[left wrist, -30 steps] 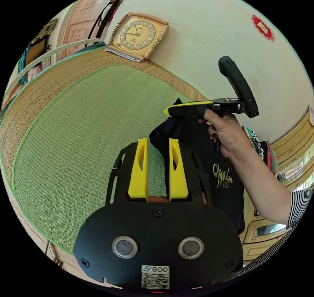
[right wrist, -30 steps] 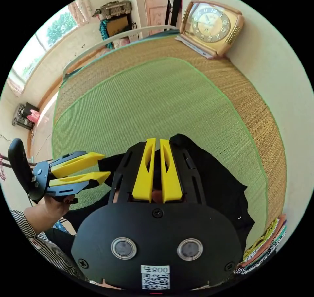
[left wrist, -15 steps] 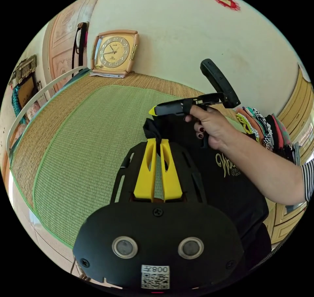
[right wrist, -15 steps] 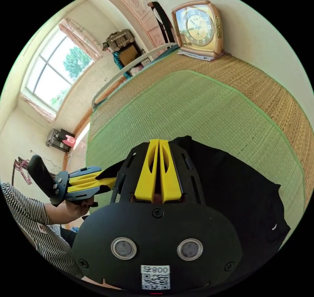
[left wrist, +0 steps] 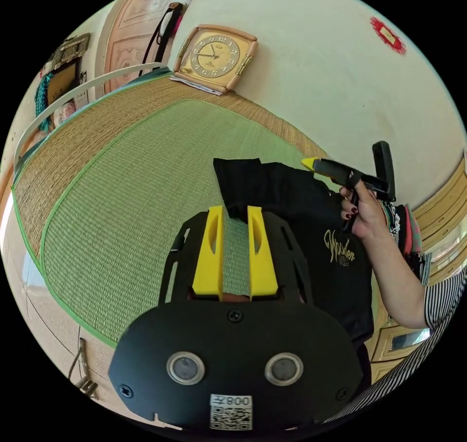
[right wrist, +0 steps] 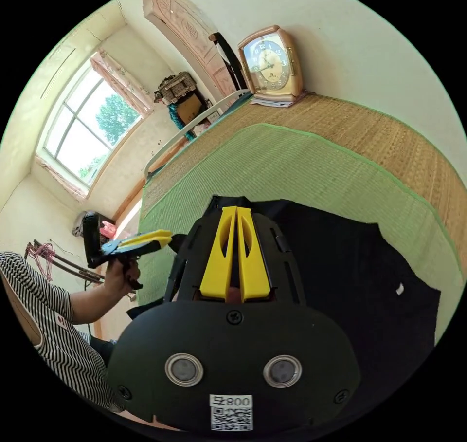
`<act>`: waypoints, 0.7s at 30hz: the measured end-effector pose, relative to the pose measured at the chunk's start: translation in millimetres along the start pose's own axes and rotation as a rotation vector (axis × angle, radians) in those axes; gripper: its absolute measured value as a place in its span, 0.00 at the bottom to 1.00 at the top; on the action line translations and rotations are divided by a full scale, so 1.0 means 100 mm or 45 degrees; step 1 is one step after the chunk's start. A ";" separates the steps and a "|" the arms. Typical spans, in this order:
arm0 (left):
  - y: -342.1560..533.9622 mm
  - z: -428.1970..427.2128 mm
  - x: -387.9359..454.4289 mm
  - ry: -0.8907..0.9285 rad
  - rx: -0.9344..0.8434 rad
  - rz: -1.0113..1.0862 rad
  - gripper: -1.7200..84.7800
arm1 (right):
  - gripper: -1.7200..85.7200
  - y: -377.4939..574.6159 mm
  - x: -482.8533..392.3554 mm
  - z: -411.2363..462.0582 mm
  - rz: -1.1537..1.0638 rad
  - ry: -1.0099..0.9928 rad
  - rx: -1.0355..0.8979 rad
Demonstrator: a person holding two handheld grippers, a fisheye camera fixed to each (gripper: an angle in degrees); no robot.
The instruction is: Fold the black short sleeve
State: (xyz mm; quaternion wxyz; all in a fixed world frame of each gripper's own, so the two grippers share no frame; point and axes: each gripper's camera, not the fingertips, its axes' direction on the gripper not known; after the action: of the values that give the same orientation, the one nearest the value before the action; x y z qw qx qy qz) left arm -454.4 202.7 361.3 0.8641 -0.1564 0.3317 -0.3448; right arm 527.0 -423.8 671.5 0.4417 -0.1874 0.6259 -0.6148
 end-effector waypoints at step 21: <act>-1.46 2.35 1.69 -0.415 -0.374 0.582 0.02 | 0.02 1.75 1.85 -1.47 0.606 0.598 -0.050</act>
State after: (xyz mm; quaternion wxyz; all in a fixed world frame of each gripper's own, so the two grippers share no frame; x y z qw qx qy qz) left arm -274.4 -9.5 527.3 0.9290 -0.2543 0.2618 -0.0606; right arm 365.6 -448.4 426.8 0.4128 0.1025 0.7486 -0.5086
